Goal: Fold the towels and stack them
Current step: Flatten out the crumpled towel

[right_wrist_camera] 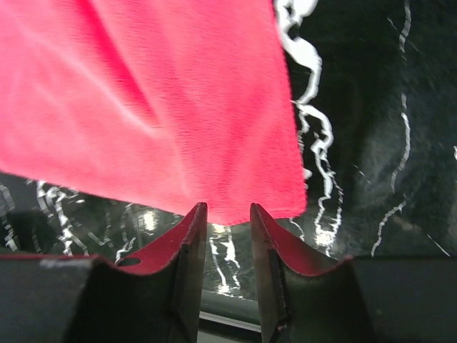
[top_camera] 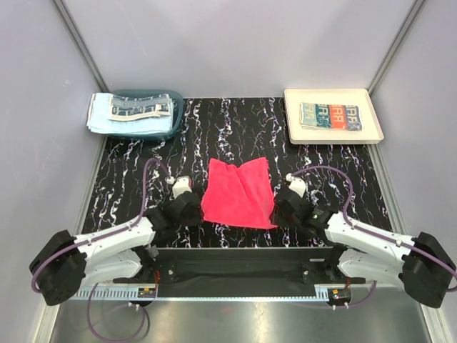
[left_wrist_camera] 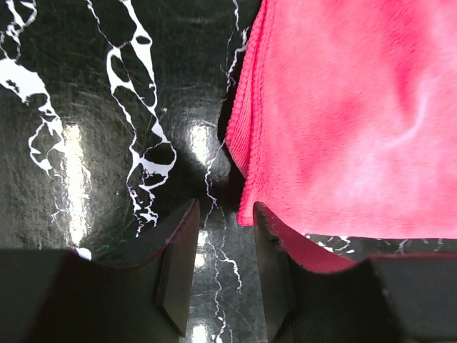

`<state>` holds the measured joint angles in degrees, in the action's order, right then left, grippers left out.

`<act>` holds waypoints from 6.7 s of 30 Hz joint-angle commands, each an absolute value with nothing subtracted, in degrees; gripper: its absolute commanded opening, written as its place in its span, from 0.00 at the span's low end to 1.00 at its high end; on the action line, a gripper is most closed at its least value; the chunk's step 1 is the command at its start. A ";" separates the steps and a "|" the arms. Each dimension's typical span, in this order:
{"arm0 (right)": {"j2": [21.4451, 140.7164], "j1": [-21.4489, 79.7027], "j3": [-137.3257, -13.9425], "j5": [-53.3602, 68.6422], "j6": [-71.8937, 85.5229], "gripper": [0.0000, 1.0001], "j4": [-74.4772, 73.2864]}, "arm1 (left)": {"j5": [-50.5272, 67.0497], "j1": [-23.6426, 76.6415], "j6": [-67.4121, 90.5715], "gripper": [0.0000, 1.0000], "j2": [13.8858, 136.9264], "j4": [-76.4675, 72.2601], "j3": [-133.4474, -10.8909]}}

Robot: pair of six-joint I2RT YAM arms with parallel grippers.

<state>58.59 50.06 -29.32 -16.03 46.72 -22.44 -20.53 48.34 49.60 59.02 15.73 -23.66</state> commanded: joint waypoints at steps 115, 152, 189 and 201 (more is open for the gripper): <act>80.49 49.14 -126.73 -31.82 -3.25 0.00 -29.62 | -13.48 38.13 22.55 0.00 69.42 34.63 -117.86; 61.89 22.85 -105.28 16.34 16.52 0.00 -32.77 | 13.28 25.04 33.92 0.00 52.13 25.31 -85.95; 111.26 13.54 -110.38 13.10 16.17 0.00 -17.93 | 11.07 10.91 36.04 0.00 102.38 9.40 -95.61; 93.30 12.74 -97.92 16.52 16.96 0.00 -16.17 | 13.18 12.91 35.52 0.00 85.54 7.47 -83.26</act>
